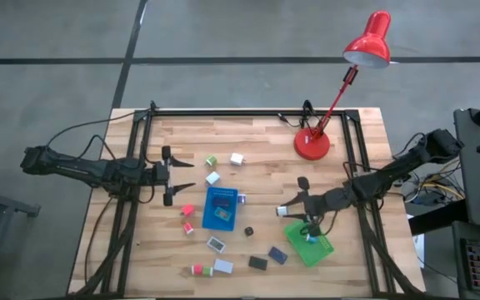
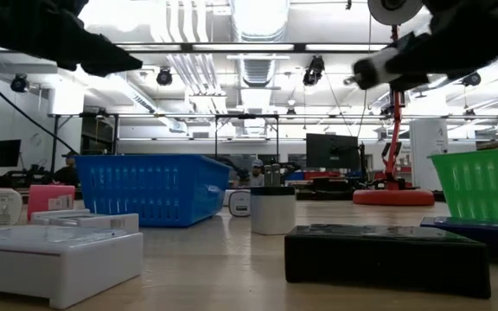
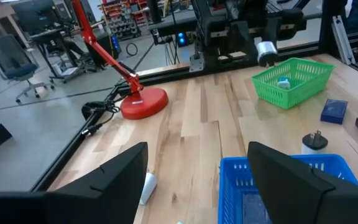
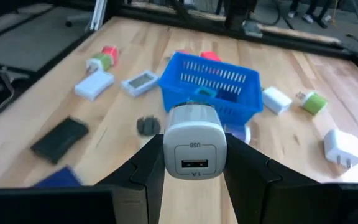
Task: Pick & Place Office items
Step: Put the top white black charger adapter into the green bin
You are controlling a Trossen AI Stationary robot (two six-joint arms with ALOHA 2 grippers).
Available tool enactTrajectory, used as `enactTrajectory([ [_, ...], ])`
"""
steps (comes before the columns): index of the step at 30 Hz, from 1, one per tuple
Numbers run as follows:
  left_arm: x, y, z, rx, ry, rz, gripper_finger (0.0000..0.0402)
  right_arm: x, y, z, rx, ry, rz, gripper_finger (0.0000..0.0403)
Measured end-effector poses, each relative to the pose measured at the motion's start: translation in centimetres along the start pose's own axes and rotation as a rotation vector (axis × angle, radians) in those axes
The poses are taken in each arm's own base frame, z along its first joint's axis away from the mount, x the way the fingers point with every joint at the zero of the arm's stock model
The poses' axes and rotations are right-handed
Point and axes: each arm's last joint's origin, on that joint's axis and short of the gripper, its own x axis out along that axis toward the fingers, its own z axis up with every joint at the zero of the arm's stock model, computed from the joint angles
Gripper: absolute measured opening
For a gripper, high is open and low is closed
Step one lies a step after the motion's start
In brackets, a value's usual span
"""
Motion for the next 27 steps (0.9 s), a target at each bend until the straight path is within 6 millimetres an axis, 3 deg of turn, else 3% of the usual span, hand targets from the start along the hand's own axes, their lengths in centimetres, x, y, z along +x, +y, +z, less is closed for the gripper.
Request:
enactTrajectory([
  [27,0.0,-0.1,-0.3,-0.029,0.006,-0.001,0.0280,-3.2,5.3,-2.3,0.128,0.155,0.082,0.0124],
])
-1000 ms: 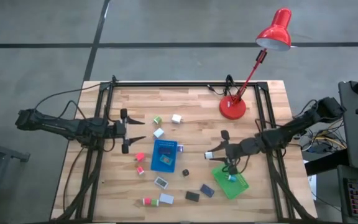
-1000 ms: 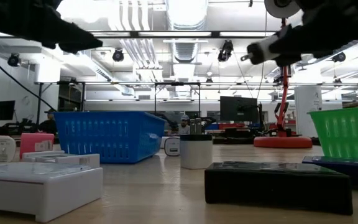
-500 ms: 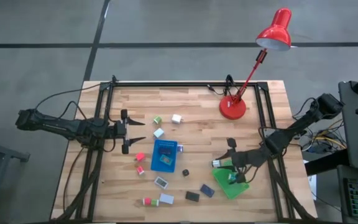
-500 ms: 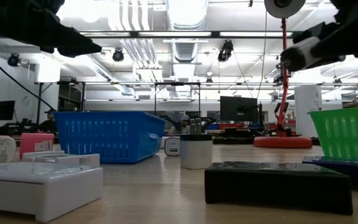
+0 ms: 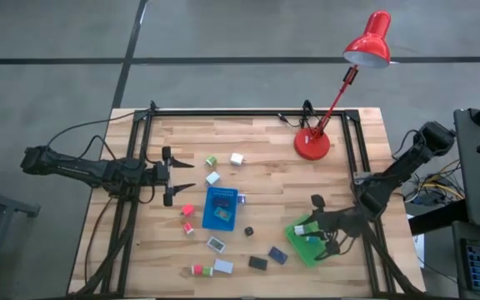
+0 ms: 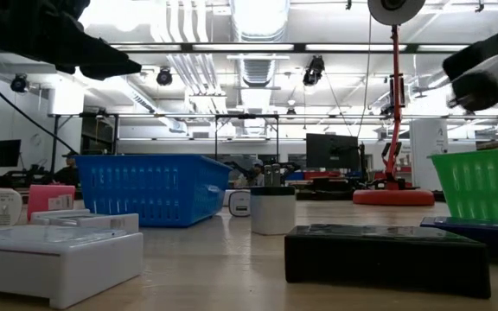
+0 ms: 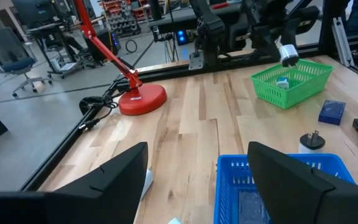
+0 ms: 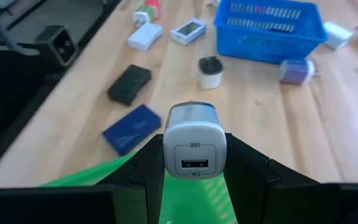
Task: Pick & Place Office items
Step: Put the top white black charger adapter into the green bin
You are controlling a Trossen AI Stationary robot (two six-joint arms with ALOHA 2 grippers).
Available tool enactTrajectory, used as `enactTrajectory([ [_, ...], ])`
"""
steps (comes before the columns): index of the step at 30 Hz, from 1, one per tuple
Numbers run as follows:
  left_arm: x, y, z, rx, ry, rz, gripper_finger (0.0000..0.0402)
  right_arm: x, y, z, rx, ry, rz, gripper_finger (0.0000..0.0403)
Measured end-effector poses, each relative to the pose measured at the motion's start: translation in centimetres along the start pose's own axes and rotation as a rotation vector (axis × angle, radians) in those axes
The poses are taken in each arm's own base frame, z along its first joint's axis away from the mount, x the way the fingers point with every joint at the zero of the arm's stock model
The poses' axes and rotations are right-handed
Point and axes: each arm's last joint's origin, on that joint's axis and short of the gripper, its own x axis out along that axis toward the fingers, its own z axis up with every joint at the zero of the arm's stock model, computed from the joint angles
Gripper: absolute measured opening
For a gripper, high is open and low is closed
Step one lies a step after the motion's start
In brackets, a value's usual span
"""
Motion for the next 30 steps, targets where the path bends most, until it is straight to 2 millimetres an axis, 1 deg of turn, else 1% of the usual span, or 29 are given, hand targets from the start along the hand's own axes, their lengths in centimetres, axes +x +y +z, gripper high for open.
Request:
enactTrajectory([
  [6,0.0,0.0,0.1,-0.002,-0.007,0.001,0.0280,-0.4,0.5,-0.9,0.054,0.058,0.013,0.0124],
  [12,0.0,0.0,0.1,-0.004,-0.014,0.002,0.0280,-0.5,0.3,-1.6,0.093,0.123,-0.019,0.0124],
  [19,0.0,0.0,0.1,-0.004,-0.015,0.002,0.0280,-0.1,0.2,-2.6,0.118,0.183,-0.028,0.0124],
  [26,0.0,0.0,0.1,-0.004,-0.015,0.002,0.0280,0.2,0.2,-3.0,0.129,0.200,-0.038,0.0124],
  [30,0.0,0.0,0.2,-0.004,-0.015,0.002,0.0280,0.5,0.2,-3.6,0.156,0.243,-0.035,0.0124],
])
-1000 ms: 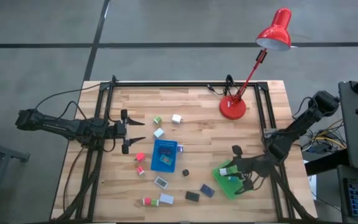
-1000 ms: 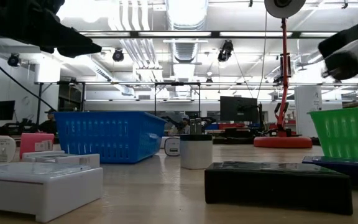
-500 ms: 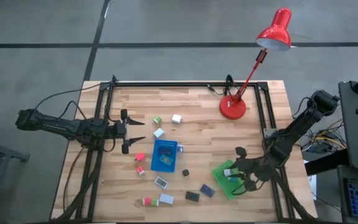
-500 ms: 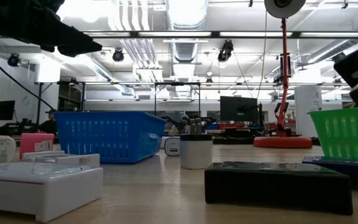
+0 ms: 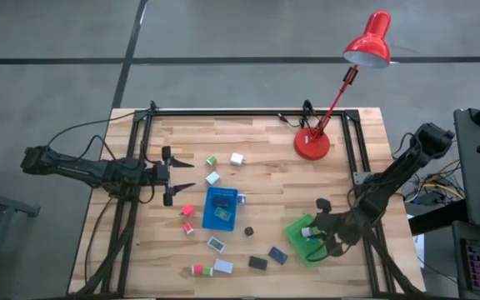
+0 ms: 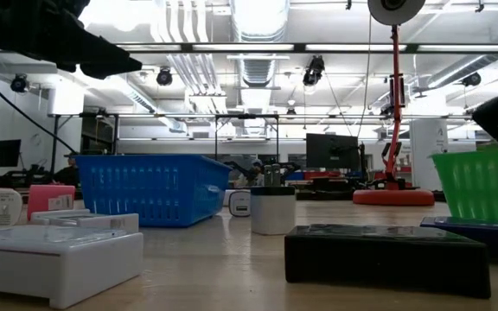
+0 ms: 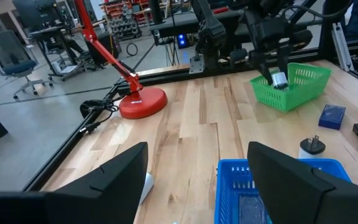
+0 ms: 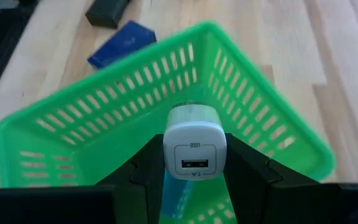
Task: Pick & Place Office items
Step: Put the top white black charger adapter into the green bin, then put the pink charger adapter into the green bin
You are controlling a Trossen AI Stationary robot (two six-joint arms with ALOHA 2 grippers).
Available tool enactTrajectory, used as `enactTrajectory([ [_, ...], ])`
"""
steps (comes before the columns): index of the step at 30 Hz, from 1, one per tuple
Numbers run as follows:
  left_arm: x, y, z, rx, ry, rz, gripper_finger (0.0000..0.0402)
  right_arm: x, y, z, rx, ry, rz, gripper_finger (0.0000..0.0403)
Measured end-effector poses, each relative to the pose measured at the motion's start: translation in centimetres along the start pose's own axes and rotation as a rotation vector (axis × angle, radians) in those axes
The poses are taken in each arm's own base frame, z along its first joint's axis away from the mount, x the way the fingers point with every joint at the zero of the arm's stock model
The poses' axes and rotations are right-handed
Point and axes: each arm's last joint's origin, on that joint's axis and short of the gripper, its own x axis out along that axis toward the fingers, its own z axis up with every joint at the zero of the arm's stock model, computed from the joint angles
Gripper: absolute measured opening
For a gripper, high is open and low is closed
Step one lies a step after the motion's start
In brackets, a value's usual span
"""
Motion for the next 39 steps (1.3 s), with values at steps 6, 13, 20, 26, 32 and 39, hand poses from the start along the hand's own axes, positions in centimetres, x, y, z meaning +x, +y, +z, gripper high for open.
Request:
enactTrajectory([
  [6,0.0,0.0,0.0,0.000,0.000,0.000,0.0280,0.8,0.2,-0.5,0.033,0.041,0.008,0.0124],
  [13,0.0,0.0,0.0,0.000,0.000,0.000,0.0280,1.2,0.5,-0.3,0.042,0.038,0.002,0.0124],
  [20,0.0,0.0,0.0,0.000,0.000,0.000,0.0280,1.2,0.7,-0.1,0.057,0.039,0.004,0.0188],
  [26,0.0,0.0,0.0,0.000,0.000,0.000,0.0280,1.1,0.9,0.3,0.076,0.017,0.008,0.0206],
  [32,0.0,0.0,0.0,0.000,0.000,0.000,0.0280,0.9,1.5,1.1,0.067,-0.017,0.011,0.0208],
  [39,0.0,0.0,0.0,0.000,-0.001,-0.004,0.0280,0.6,2.1,2.3,0.010,-0.069,-0.005,0.0209],
])
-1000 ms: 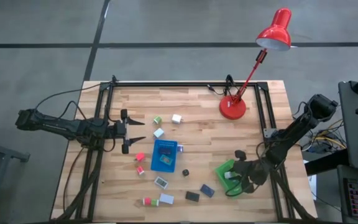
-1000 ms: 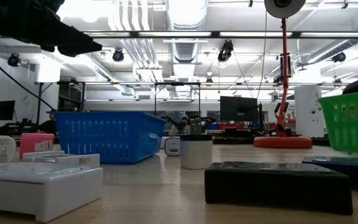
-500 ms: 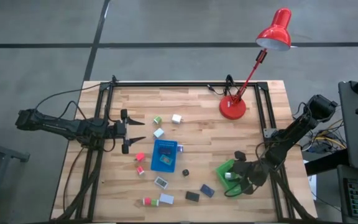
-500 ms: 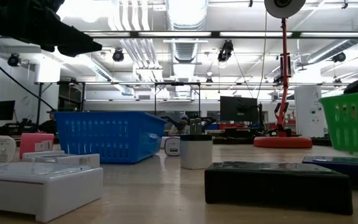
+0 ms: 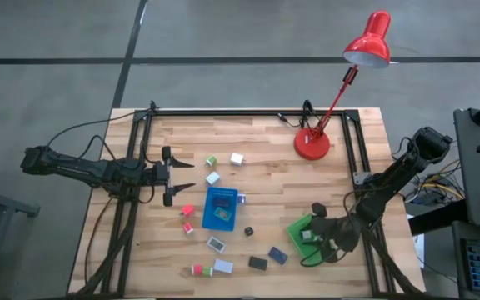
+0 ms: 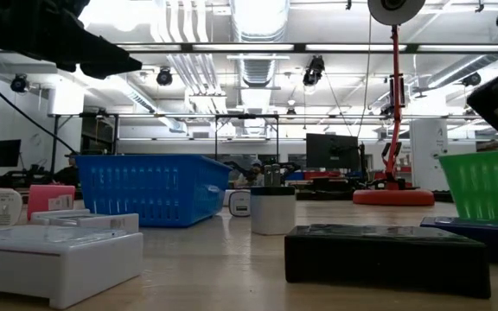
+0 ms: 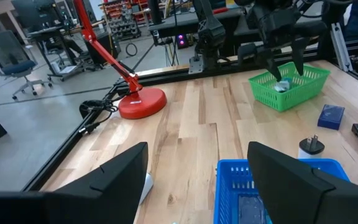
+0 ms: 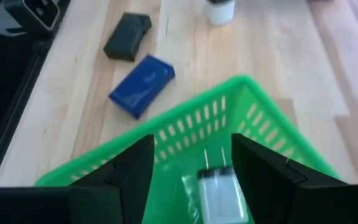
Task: Pick & Place Office items
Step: Put the pink charger adapter into the green bin
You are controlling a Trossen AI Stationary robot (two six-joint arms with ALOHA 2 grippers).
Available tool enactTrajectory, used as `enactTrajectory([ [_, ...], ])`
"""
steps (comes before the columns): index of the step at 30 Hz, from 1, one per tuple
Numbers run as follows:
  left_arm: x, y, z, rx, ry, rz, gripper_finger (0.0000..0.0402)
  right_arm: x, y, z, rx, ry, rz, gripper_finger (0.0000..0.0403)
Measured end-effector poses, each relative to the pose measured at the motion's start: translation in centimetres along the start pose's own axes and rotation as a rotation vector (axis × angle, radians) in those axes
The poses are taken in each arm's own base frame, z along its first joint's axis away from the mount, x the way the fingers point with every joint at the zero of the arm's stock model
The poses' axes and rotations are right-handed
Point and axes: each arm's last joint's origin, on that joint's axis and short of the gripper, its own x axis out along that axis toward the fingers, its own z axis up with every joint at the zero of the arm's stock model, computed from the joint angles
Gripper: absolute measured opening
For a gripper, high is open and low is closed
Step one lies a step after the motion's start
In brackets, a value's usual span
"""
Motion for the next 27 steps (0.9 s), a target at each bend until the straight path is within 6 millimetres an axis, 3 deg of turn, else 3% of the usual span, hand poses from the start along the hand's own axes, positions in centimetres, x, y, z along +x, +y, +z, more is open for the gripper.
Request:
enactTrajectory([
  [11,0.0,0.0,0.0,-0.001,-0.001,-0.009,0.0280,-0.3,0.5,2.2,-0.160,-0.146,-0.123,0.0210],
  [21,0.0,0.0,0.0,-0.006,-0.002,-0.013,0.0280,0.3,-0.4,4.5,-0.222,-0.293,-0.152,0.0210],
  [27,0.0,0.0,0.0,-0.008,-0.002,-0.013,0.0280,1.2,-1.4,5.2,-0.214,-0.293,-0.132,0.0210],
])
